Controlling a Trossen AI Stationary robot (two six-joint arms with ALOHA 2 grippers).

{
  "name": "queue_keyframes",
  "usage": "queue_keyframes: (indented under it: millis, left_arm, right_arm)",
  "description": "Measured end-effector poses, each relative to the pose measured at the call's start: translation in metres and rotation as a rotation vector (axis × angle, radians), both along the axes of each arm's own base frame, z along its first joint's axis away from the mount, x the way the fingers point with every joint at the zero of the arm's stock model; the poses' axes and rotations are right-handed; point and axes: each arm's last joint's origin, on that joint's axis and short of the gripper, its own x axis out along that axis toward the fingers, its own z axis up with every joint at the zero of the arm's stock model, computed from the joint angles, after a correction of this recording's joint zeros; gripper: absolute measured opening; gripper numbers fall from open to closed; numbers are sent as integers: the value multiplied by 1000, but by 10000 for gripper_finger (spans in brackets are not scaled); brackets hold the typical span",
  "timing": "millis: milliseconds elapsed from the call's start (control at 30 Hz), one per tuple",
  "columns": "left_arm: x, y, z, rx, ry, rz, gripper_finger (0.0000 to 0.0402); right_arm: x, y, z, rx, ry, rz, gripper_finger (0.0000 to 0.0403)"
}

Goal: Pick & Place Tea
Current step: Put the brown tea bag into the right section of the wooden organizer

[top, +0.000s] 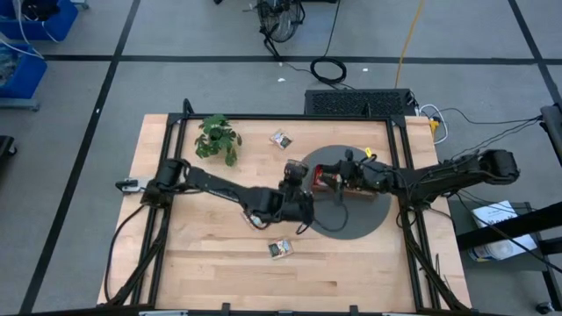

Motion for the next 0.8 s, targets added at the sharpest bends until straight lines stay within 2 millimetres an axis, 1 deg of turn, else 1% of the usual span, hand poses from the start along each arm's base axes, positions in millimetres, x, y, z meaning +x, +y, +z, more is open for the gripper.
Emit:
queue_keyframes:
  millis: [67, 167, 233, 333, 467, 667, 800]
  left_arm:
    - [3, -2, -10, 58, 58, 0, 0]
    - [6, -2, -24, 122, 119, 12, 0]
    - [7, -2, -28, 153, 137, 28, 0]
    - [8, -2, -30, 166, 136, 36, 0]
    - [8, -6, -26, 180, 124, 31, 0]
    - [10, -23, -24, 145, 103, -50, 0]
    - [13, -33, -19, 145, 74, -91, 0]
  right_arm:
    - [4, -1, 0, 10, -33, 41, 130]
    - [9, -6, 0, 12, -76, 40, 130]
    - [11, -10, -3, 11, -77, 35, 130]
    - [13, -15, -7, 35, -59, 60, 137]
    - [14, -21, -11, 79, -45, 110, 166]
    - [15, -22, -7, 91, -101, 165, 219]
    - [15, -21, -5, 94, -120, 212, 227]
